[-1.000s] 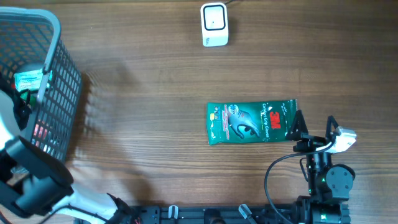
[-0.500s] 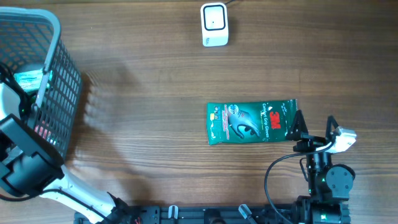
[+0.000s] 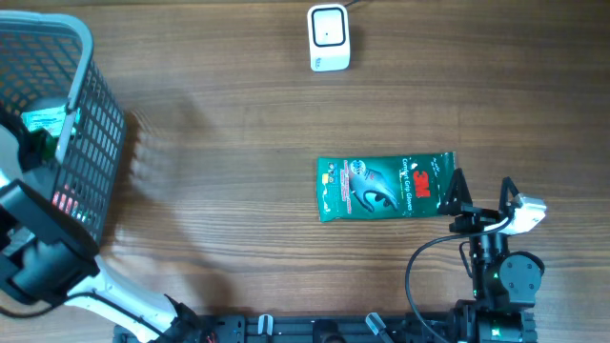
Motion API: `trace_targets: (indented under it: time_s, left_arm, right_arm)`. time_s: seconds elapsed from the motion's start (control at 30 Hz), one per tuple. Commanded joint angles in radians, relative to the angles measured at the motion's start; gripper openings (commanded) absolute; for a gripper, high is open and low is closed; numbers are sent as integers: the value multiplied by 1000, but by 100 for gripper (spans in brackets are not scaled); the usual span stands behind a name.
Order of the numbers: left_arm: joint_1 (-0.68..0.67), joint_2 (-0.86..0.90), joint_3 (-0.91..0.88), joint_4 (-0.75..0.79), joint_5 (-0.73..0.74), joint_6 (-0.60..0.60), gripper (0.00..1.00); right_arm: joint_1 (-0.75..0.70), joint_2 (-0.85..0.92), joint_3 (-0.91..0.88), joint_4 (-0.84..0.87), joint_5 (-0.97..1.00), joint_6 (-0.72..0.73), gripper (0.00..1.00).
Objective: Scan the item barcode
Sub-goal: 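Grasp the green-lidded jar and lift it out of the basket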
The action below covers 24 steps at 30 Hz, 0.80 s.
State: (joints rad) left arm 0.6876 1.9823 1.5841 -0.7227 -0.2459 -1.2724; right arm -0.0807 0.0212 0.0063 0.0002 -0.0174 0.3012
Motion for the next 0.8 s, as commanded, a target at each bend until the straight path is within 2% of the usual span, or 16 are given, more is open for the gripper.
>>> trace_targets:
  time_s: [0.0, 0.3, 0.5, 0.77]
  left_arm:
    - [3, -162, 108, -49, 18, 125, 30]
    - [-55, -523, 131, -166, 265, 196, 30]
    - [-284, -646, 131, -350, 320, 196, 29]
    - [-638, -584, 131, -485, 255, 195, 29]
  right_arm:
    - [3, -5, -1, 5, 7, -11, 100]
    - [3, -5, -1, 5, 7, -11, 100]
    - [3, -5, -1, 5, 7, -11, 100]
    - [3, -5, -1, 5, 7, -11, 100]
